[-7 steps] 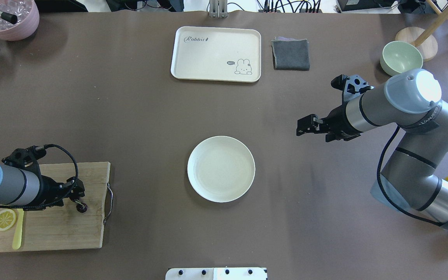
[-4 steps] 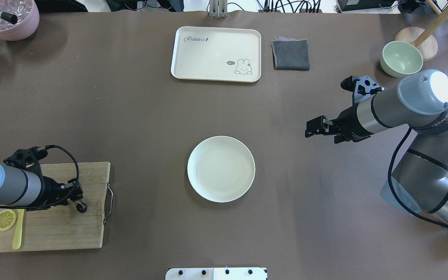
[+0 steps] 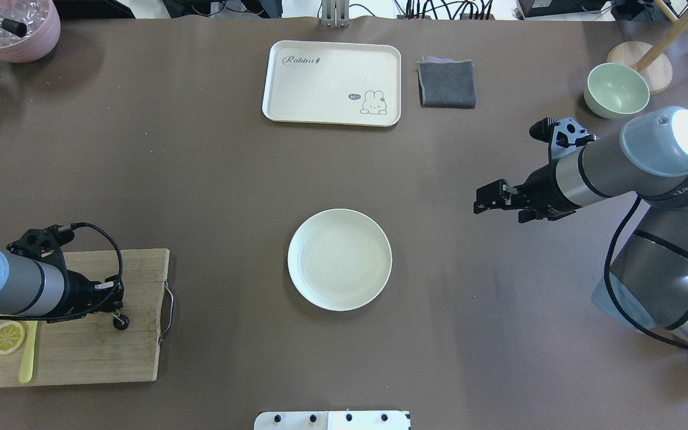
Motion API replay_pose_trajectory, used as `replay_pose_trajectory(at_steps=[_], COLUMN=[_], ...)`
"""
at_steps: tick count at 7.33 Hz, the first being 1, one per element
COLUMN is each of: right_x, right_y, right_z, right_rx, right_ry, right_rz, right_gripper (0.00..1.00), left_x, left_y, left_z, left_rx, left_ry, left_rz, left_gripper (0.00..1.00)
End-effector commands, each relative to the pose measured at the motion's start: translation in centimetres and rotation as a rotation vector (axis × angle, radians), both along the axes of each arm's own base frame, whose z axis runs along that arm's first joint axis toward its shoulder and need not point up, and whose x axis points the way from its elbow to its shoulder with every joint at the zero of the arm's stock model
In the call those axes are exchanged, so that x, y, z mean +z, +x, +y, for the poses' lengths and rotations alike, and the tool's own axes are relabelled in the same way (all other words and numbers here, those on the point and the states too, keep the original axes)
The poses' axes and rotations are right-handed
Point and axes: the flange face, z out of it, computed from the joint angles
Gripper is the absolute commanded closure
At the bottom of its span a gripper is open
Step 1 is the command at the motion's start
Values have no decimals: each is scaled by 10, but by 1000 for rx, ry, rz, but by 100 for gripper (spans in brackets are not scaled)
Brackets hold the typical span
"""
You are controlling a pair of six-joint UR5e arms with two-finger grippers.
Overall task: Place red cherry on plate
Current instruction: 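Release the plate and withdraw right gripper while left gripper grasps dark cherries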
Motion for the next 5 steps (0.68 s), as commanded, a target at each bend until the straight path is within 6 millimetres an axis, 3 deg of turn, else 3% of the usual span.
replay_pose_trajectory(at_steps=[1, 3, 5], right_x=[1, 13, 50], right_y=[11, 37, 93], right_z=[-4, -13, -5], right_rx=[-12, -12, -35], right_ry=[-4, -2, 41], right_rz=[-11, -7, 29], right_gripper=[0, 0, 0], left_x=[-21, -65, -141], left_y=[-9, 3, 36], left_z=[-2, -16, -39], left_rx=[-4, 14, 9], left_ry=[10, 21, 44], left_rz=[39, 128, 166], left_gripper=[100, 100, 100])
